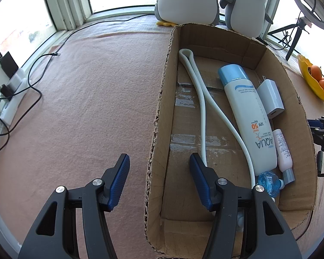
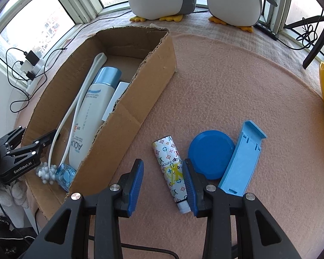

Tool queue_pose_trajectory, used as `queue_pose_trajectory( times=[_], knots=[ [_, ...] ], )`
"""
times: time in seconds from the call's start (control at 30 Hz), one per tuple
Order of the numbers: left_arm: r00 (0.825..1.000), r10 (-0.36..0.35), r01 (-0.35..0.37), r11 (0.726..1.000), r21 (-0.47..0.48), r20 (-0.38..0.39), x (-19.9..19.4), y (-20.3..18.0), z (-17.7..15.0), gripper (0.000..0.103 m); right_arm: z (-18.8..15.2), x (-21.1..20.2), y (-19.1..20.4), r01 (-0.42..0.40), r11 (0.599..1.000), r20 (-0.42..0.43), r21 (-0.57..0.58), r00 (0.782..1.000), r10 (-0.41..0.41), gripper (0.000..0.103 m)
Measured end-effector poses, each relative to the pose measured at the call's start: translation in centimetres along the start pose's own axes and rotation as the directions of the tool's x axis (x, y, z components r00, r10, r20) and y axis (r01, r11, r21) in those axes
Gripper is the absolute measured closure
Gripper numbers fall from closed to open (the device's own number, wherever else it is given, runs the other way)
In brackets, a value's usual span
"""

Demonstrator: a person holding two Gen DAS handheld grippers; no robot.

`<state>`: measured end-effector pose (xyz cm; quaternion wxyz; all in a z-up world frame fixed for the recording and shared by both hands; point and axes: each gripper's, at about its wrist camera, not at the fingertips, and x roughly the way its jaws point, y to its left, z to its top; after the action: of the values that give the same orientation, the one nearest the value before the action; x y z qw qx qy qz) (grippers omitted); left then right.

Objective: Organize rigid objects
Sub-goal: 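Move the right tool to the patterned lighter and close on it, then carry the lighter into the box and open the right tool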

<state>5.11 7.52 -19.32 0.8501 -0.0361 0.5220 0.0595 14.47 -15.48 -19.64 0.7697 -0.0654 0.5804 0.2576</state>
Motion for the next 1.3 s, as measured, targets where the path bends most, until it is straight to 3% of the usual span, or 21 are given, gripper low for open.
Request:
queue_pose_trajectory(
  times=[0.13,0.6,0.73,1.3],
  knots=[
    [1.0,0.0,0.0,1.0,-0.001,0.0,0.0,-0.1,0.0,0.045,0.0,0.6,0.0,0.061,0.997,-0.015,-0.036,0.998,-0.062,0.069],
    [1.0,-0.001,0.001,1.0,-0.002,0.0,-0.1,0.0,0.0,0.045,0.1,1.4,1.6,0.132,0.977,-0.081,-0.166,0.986,-0.147,0.069],
    [1.0,-0.002,0.002,1.0,-0.003,0.0,-0.1,0.0,0.0,0.045,0.3,1.4,1.3,0.134,0.979,-0.085,-0.15,0.985,-0.148,0.081],
    [1.0,-0.001,0.001,1.0,-0.001,0.001,-0.2,0.1,0.0,0.045,-2.1,-1.4,-0.7,0.097,0.994,0.008,0.043,0.995,-0.097,0.082]
  ],
)
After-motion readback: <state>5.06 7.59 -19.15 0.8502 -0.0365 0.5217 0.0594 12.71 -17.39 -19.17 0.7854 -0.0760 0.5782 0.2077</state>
